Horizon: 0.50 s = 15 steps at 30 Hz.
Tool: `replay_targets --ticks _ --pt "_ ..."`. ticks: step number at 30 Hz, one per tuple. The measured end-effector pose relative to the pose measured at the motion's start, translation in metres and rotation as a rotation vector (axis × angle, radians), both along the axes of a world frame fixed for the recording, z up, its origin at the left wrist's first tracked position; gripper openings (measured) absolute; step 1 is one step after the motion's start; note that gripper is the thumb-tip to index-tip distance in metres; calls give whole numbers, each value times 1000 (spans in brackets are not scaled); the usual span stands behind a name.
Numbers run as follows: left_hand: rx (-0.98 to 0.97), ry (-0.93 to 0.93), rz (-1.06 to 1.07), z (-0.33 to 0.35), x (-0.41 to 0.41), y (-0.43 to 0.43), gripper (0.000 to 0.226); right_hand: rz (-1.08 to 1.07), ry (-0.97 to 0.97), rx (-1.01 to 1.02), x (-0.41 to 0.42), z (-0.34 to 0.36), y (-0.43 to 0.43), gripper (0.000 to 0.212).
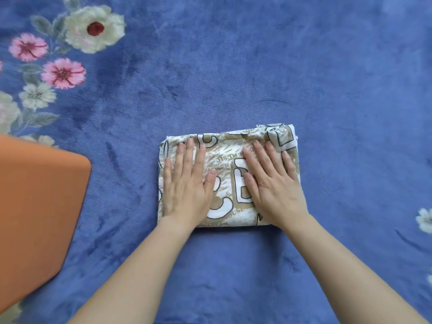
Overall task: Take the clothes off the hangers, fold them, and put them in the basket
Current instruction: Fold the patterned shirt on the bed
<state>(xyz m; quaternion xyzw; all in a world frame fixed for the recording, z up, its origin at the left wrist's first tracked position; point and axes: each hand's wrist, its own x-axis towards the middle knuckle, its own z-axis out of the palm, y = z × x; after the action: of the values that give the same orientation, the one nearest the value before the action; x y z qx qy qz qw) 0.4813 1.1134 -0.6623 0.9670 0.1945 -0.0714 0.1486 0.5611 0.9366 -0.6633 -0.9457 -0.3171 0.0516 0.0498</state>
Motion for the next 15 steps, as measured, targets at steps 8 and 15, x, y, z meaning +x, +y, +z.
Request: replay_targets --ticks 8,15 --pt "-118 -7 178 4 -25 17 70 -374 67 160 -7 0 -14 57" --pt "-783 -25 873 44 -37 21 51 -1315 525 849 -55 38 -52 41"
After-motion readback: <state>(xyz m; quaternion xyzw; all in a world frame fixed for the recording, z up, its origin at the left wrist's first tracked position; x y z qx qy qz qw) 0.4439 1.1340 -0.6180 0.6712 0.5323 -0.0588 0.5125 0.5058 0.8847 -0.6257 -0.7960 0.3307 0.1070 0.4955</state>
